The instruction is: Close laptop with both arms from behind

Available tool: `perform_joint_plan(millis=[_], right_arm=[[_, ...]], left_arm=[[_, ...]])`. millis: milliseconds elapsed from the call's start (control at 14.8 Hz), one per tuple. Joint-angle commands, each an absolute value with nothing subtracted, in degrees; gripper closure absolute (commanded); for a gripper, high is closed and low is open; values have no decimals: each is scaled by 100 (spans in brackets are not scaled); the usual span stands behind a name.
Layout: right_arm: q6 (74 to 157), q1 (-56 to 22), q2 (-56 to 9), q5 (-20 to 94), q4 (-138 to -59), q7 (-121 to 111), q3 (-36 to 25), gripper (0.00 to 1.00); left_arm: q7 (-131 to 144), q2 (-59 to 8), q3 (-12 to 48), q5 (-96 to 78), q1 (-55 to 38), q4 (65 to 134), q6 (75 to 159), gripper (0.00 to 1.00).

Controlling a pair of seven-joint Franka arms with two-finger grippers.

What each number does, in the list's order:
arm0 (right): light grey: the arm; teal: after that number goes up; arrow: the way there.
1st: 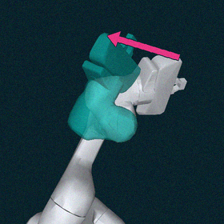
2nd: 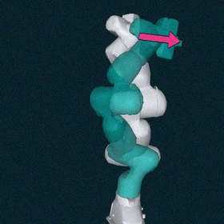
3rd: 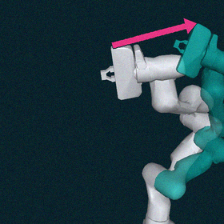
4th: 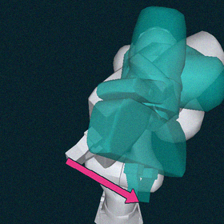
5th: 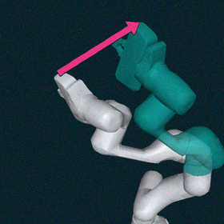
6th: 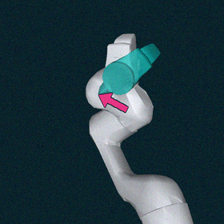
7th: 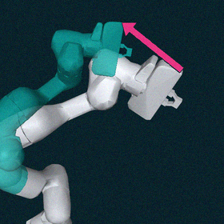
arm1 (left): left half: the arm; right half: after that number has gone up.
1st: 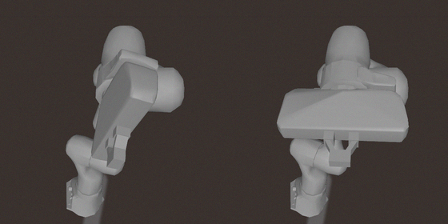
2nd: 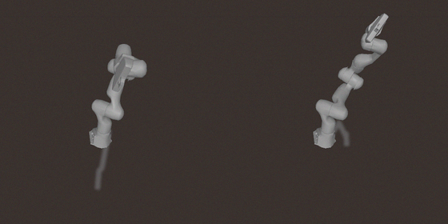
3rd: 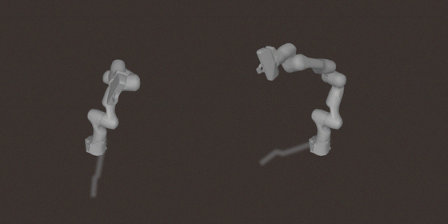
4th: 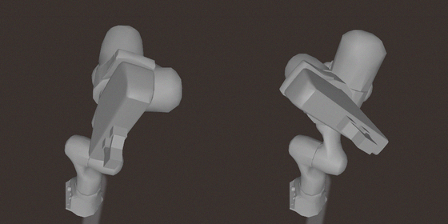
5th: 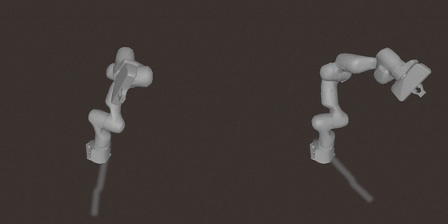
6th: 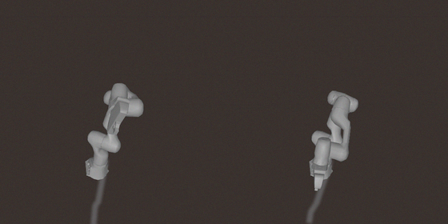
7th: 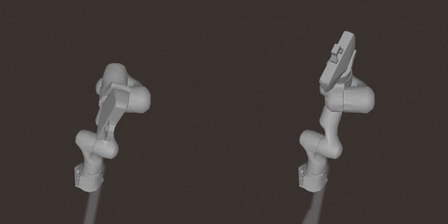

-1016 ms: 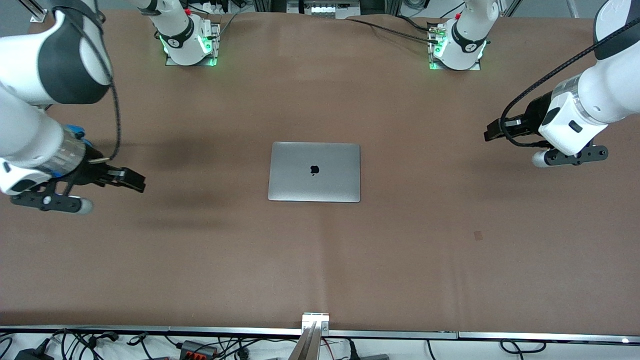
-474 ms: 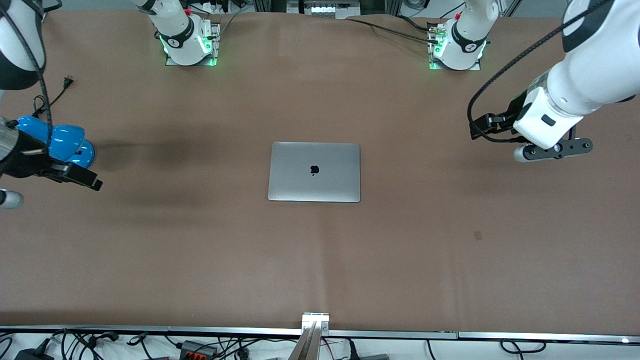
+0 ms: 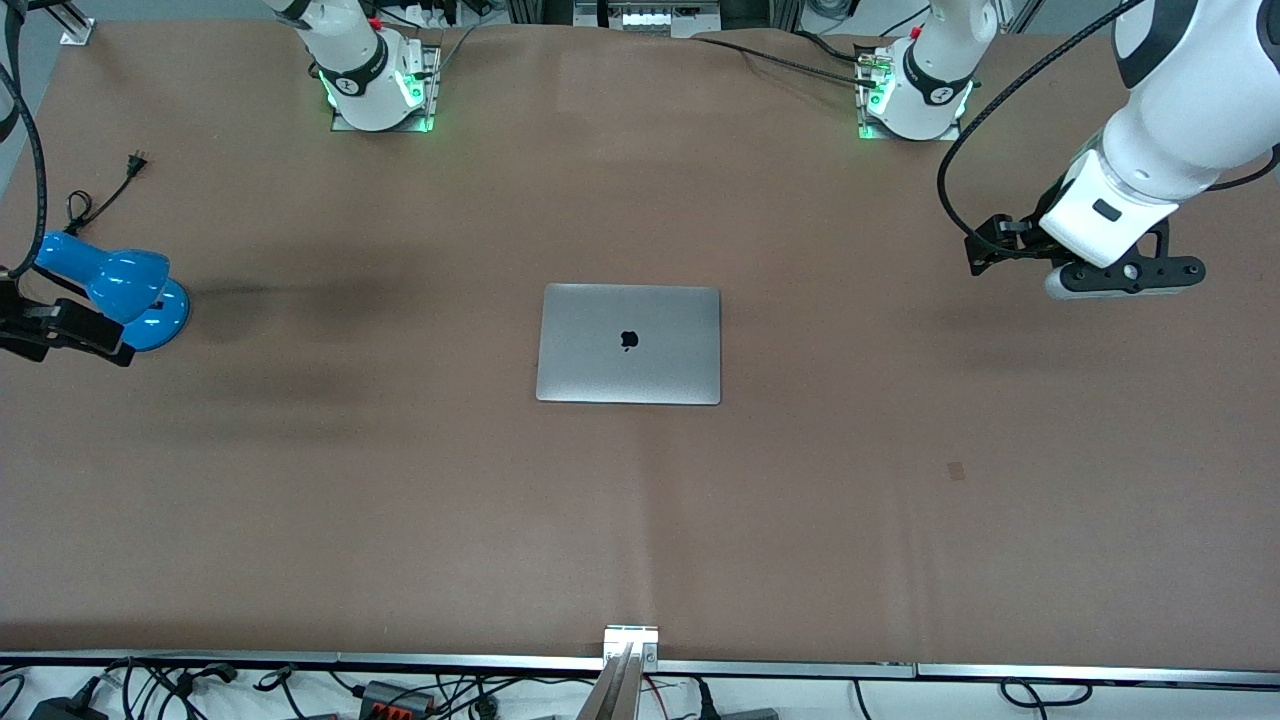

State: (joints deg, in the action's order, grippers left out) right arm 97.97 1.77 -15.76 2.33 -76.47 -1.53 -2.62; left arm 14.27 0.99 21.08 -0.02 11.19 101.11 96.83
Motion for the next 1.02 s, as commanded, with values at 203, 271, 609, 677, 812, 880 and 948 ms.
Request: perform_joint_plan(millis=[203, 271, 609, 677, 812, 880, 948], right_arm=[[10150, 193, -933, 97, -8673, -229, -220, 0], [10299, 193, -758, 88, -8979, -229, -220, 0], [10837, 176, 140, -114, -10326, -246, -158, 0], [10750, 176, 149, -166, -10292, -255, -150, 0], [10591, 176, 184, -220, -10257, -246, -149, 0], [10565, 176, 185, -220, -10248, -246, -141, 0], [10556, 176, 185, -220, -10239, -237, -141, 0]], left_arm=[[1468, 290, 1819, 0, 721, 10301, 9765, 0], [1520, 290, 1819, 0, 712, 10292, 9765, 0], [1608, 290, 1802, 0, 677, 10283, 9686, 0], [1608, 290, 1802, 0, 659, 10292, 9686, 0], [1608, 290, 1793, -9, 659, 10292, 9686, 0], [1608, 290, 1793, -9, 659, 10292, 9686, 0], [1608, 299, 1793, -9, 650, 10292, 9686, 0]])
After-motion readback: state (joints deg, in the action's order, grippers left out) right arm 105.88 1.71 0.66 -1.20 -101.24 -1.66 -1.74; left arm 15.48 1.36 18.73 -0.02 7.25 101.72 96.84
